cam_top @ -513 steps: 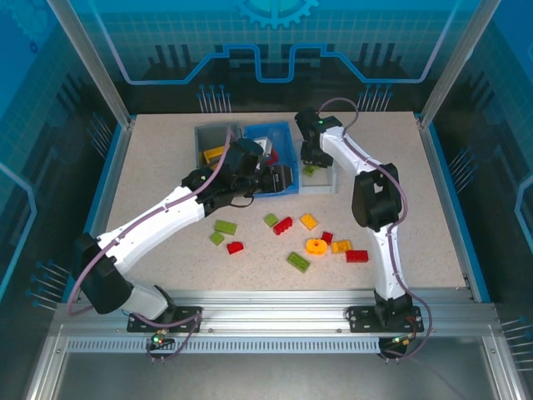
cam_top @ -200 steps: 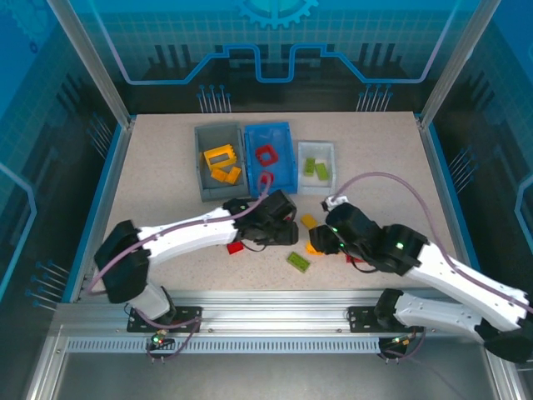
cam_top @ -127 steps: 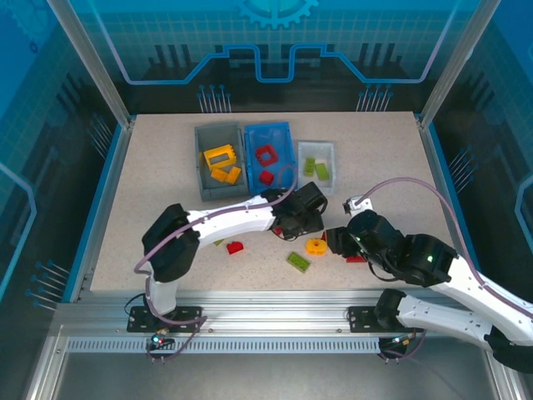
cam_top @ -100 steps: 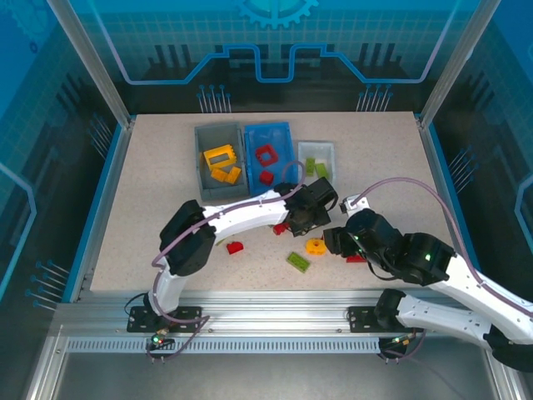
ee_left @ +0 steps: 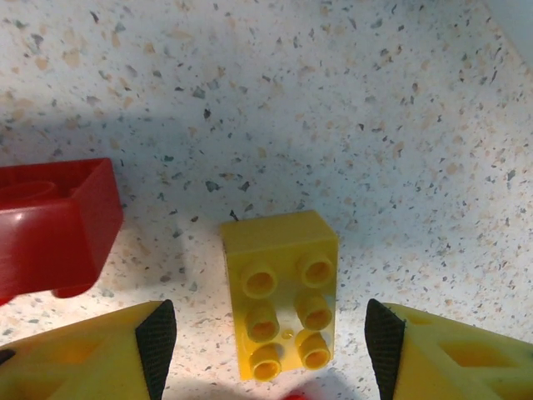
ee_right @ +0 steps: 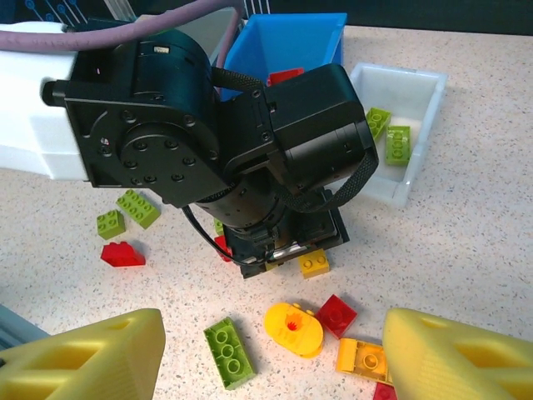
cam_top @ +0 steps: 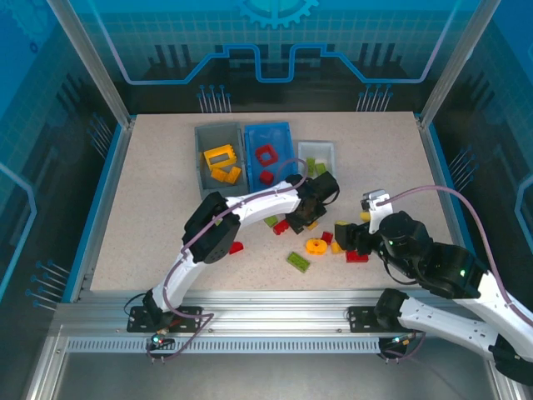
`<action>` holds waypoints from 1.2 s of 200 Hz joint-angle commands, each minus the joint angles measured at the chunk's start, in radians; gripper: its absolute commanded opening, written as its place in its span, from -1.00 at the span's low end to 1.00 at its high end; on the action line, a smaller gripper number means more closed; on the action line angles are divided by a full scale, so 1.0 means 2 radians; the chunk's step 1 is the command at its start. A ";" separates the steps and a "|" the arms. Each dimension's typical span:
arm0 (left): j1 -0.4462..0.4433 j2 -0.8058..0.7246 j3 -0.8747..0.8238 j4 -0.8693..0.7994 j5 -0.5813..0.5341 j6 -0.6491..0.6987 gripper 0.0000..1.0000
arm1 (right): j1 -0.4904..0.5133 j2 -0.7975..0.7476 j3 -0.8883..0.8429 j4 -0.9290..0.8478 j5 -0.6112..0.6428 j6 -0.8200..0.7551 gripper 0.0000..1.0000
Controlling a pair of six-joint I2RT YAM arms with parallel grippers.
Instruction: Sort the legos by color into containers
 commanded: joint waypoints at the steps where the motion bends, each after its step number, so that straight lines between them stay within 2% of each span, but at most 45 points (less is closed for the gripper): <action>1: 0.000 0.018 0.027 -0.026 -0.003 -0.023 0.31 | -0.011 -0.001 -0.004 0.010 -0.009 -0.006 0.41; 75: 0.001 0.056 0.061 -0.052 0.009 -0.038 0.06 | -0.029 0.003 -0.008 0.013 -0.024 -0.009 0.41; 124: 0.000 0.047 0.044 -0.025 0.007 -0.034 -0.53 | -0.041 0.000 -0.012 0.014 -0.037 -0.008 0.39; 133: 0.000 0.031 0.029 -0.012 -0.001 -0.029 -0.60 | -0.042 -0.003 -0.011 0.014 -0.039 -0.008 0.39; 157: -0.001 -0.045 -0.023 0.020 -0.036 -0.002 -0.64 | -0.045 -0.004 -0.006 0.011 -0.044 -0.011 0.38; 178: 0.004 -0.132 -0.079 0.039 -0.070 0.045 -0.66 | -0.048 0.000 -0.003 0.016 -0.057 -0.019 0.38; 195: 0.021 -0.203 -0.134 0.054 -0.076 0.095 -0.67 | -0.050 0.009 -0.005 0.035 -0.082 -0.028 0.38; 218: 0.077 -0.287 -0.195 0.054 -0.053 0.180 -0.65 | -0.049 0.051 -0.005 0.068 -0.126 -0.044 0.36; 240: 0.151 -0.318 -0.202 0.007 -0.041 0.277 -0.64 | -0.032 0.113 -0.006 0.121 -0.146 -0.048 0.34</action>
